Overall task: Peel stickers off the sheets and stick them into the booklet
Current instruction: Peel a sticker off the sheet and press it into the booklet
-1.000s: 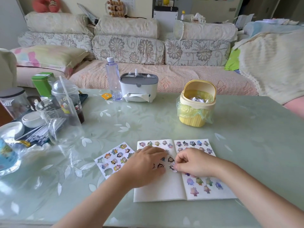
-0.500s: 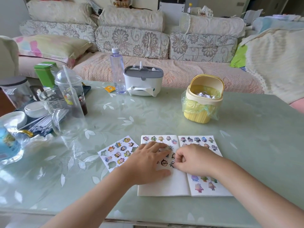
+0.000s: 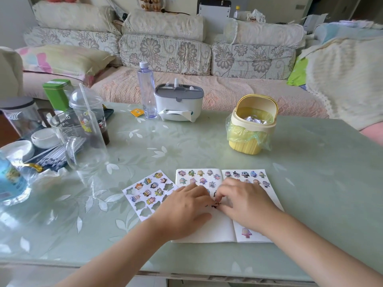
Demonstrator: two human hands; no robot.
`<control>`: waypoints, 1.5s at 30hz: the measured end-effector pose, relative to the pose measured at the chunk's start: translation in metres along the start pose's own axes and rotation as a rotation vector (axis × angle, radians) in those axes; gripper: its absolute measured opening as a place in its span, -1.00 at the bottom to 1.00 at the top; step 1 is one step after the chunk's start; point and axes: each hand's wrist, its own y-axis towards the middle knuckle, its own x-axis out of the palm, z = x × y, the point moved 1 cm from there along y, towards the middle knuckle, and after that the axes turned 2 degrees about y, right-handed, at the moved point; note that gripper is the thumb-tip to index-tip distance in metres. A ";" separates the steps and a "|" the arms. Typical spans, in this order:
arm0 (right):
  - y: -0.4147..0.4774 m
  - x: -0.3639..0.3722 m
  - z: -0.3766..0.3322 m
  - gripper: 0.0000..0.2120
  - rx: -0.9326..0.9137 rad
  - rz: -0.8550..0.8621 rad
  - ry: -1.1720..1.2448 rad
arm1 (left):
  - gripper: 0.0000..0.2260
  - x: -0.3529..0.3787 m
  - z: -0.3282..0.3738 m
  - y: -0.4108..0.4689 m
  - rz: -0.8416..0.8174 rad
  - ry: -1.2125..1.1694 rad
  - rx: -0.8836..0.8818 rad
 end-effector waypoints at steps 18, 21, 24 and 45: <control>-0.028 0.013 -0.004 -0.34 -0.046 -0.139 -0.159 | -0.67 -0.001 0.011 -0.015 -0.033 0.157 0.088; -0.030 0.012 -0.003 -0.34 -0.061 -0.121 -0.161 | -0.63 0.001 0.014 -0.018 -0.026 0.143 0.056; -0.036 0.012 -0.002 -0.40 -0.071 -0.126 -0.170 | -0.64 0.001 0.013 -0.019 -0.007 0.143 0.043; -0.040 0.010 0.003 -0.40 -0.090 -0.160 -0.149 | -0.70 0.005 0.016 -0.016 0.043 0.159 0.076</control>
